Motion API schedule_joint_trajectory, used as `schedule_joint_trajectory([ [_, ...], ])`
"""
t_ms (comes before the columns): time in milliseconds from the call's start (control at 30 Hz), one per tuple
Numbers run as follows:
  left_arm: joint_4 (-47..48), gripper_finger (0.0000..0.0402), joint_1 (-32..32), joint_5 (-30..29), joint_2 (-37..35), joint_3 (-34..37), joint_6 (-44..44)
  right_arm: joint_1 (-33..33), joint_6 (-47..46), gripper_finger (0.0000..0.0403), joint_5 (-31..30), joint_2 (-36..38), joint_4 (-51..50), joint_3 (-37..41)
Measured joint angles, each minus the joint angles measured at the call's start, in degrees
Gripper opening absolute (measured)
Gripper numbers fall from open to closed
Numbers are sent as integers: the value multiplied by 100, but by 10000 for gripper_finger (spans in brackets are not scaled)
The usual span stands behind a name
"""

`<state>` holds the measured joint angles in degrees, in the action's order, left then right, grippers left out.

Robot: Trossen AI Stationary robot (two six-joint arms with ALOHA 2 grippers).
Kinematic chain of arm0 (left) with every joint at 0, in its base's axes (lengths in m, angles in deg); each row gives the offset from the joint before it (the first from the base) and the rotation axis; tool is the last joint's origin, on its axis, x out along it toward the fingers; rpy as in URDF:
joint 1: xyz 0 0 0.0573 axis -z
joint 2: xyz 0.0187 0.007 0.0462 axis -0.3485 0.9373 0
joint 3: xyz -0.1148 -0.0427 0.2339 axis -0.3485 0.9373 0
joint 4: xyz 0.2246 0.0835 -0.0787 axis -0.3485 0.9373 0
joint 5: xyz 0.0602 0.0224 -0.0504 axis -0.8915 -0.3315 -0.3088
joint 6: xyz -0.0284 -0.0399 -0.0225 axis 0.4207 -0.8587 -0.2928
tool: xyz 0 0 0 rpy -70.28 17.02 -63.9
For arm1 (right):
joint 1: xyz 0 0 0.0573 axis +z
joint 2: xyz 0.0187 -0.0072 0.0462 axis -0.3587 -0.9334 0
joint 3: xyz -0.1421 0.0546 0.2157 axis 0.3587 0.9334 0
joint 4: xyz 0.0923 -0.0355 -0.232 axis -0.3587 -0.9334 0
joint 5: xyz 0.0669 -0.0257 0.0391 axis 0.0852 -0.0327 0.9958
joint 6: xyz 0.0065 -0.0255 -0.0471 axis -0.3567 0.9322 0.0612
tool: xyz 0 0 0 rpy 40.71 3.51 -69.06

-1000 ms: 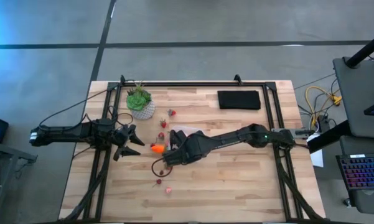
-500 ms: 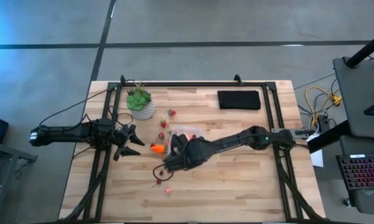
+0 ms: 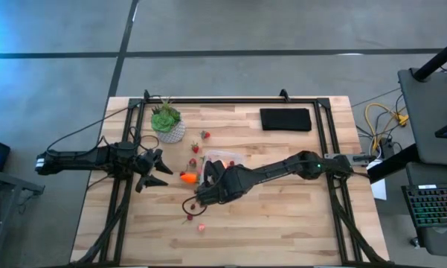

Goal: Pick and placing Produce into tupperware
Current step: Put the strawberry into the transparent container

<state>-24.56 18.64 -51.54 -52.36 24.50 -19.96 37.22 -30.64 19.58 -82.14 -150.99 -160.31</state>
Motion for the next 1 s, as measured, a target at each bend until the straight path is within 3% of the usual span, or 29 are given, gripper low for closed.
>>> schedule_joint_trajectory([
  [1000, 0, 240, 2, 0, 0, 0, -2, 44, 77, 325, 2, 0, 103, 8],
])
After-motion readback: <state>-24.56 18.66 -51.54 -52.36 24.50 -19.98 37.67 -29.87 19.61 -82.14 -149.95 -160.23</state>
